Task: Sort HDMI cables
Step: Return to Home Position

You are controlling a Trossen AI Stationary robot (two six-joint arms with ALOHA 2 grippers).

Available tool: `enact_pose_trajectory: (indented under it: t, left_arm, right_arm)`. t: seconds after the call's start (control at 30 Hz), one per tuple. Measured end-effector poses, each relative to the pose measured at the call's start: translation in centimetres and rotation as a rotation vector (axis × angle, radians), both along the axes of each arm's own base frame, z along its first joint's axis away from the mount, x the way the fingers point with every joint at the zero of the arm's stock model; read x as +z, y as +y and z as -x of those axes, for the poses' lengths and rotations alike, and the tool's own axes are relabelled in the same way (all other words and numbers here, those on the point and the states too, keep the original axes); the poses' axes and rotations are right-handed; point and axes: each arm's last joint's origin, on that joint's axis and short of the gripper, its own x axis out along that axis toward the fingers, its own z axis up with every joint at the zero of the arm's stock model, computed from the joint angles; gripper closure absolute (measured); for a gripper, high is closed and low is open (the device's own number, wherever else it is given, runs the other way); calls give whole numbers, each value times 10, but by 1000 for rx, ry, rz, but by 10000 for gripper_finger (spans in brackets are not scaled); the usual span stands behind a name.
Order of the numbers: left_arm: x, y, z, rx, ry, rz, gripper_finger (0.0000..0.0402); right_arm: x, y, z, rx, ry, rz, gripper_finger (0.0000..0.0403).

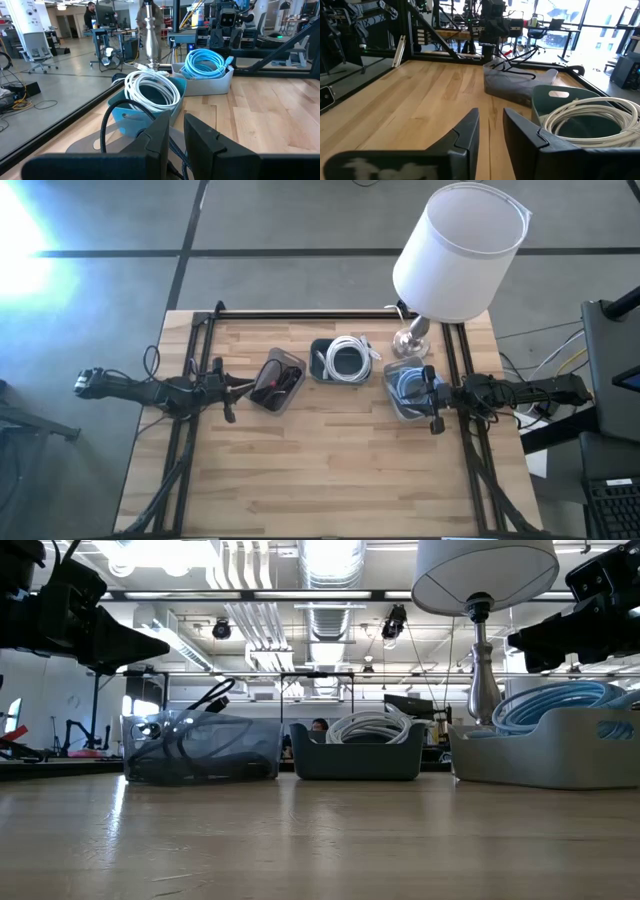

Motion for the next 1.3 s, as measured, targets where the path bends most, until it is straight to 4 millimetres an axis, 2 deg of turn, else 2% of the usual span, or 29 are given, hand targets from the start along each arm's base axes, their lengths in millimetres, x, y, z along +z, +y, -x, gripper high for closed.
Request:
enact_pose_trajectory:
  t: [0.43, 1.03, 1.3]
  left_arm:
    - [0, 0, 0, 0, 0, 0, 339]
    - [0, 0, 0, 0, 0, 0, 339]
    - [0, 0, 0, 0, 0, 0, 339]
  right_arm:
    - [0, 0, 0, 0, 0, 0, 330]
    - [0, 0, 0, 0, 0, 0, 309]
    - [0, 0, 0, 0, 0, 0, 323]
